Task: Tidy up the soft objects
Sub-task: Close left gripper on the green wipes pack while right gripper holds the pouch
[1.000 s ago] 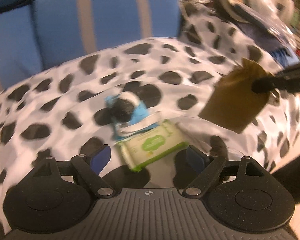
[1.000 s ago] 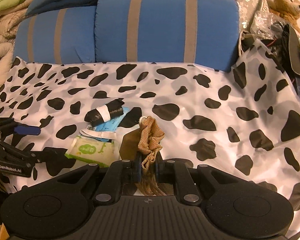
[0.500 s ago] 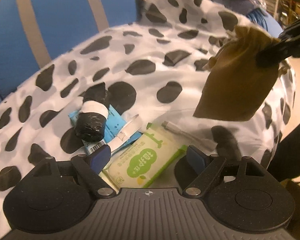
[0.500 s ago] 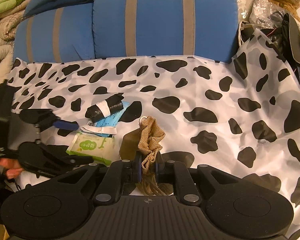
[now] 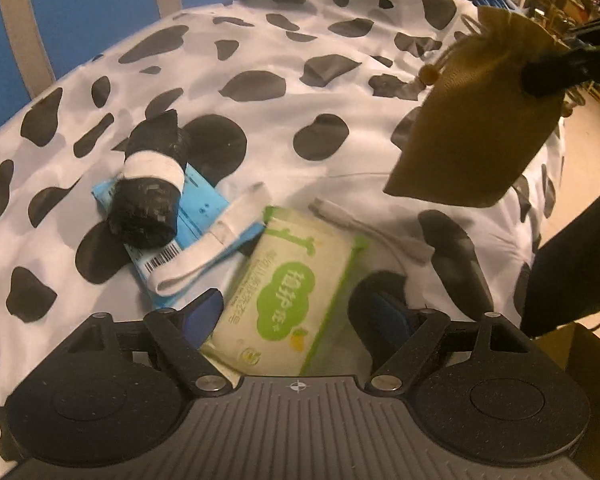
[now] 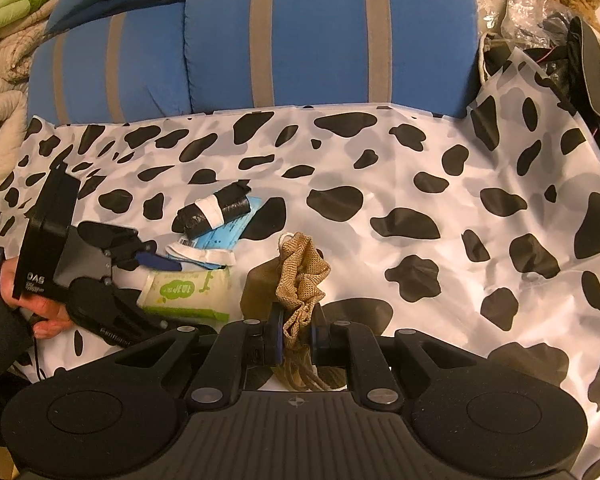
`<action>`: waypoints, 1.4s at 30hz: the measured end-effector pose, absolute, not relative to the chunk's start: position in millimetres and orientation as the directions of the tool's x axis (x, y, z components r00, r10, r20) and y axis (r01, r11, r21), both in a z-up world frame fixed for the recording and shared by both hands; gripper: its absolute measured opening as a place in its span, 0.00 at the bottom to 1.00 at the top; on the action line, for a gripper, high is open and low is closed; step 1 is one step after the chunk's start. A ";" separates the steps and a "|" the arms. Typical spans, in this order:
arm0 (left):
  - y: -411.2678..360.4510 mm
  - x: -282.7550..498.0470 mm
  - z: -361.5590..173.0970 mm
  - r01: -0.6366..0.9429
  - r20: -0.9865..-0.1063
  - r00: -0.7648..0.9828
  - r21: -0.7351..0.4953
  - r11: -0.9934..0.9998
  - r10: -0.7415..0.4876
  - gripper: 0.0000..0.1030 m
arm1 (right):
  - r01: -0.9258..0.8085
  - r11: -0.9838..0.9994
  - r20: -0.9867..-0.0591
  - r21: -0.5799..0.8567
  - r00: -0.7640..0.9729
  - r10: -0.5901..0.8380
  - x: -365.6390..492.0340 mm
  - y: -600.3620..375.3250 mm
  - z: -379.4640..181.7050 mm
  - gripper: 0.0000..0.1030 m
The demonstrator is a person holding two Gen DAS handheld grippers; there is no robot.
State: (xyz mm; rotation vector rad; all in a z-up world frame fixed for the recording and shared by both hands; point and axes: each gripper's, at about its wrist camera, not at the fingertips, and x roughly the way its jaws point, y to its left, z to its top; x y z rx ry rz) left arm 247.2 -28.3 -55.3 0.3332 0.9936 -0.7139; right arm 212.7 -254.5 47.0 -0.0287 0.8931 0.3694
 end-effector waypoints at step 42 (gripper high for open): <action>-22.2 175.5 5.5 0.474 -0.788 0.503 -0.092 0.876 -0.355 0.48 | -0.358 0.926 -0.749 0.116 0.581 0.319 196.0 -244.0 53.5 0.14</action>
